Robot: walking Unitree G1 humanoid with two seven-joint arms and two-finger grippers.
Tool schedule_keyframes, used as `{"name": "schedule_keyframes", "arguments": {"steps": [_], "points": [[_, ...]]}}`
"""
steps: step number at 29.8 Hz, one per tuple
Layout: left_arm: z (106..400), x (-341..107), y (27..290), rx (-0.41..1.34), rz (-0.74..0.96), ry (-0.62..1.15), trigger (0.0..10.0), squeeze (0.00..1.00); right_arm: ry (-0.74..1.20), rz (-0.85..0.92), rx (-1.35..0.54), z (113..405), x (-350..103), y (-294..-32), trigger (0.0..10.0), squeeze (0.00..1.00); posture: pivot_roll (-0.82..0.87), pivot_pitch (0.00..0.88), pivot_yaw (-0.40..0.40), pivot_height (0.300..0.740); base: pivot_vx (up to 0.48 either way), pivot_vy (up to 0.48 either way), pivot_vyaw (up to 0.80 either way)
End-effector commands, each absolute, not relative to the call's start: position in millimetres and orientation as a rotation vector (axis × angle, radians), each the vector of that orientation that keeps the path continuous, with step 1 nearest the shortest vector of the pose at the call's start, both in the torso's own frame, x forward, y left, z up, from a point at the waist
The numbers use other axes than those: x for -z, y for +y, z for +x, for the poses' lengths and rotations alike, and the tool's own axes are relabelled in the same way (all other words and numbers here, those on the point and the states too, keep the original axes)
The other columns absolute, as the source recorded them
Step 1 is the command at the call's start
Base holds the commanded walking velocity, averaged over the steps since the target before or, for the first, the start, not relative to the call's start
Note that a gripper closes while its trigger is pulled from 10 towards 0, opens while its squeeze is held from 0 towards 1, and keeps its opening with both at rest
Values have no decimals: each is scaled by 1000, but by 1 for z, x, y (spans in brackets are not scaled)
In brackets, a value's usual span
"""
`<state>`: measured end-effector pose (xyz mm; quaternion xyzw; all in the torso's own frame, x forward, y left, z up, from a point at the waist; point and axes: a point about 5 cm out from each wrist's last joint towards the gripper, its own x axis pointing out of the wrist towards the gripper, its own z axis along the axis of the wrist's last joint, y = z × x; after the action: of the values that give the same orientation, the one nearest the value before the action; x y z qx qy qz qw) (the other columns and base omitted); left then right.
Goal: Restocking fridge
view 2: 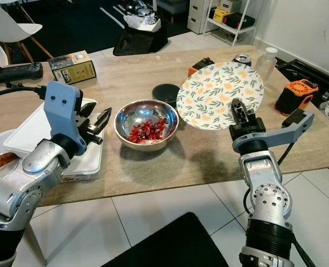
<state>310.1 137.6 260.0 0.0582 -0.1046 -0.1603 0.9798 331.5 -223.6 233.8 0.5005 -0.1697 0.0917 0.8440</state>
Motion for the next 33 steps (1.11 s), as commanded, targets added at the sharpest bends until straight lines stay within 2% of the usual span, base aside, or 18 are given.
{"name": "schedule_keyframes", "arguments": {"steps": [1,7,33], "points": [[312,-262,138,307,100,-224,10000,0,-390,1040,-190,331,-238,-227,10000,0,6,160,40,737,0,0,0],[315,-264,140,294,102,-241,10000,0,-389,1031,-178,332,-236,-229,10000,0,6,159,37,737,0,0,-177],[322,-269,141,286,102,-268,10000,0,-360,1053,-164,337,-229,-228,10000,0,2,147,36,737,0,0,-765]]}}
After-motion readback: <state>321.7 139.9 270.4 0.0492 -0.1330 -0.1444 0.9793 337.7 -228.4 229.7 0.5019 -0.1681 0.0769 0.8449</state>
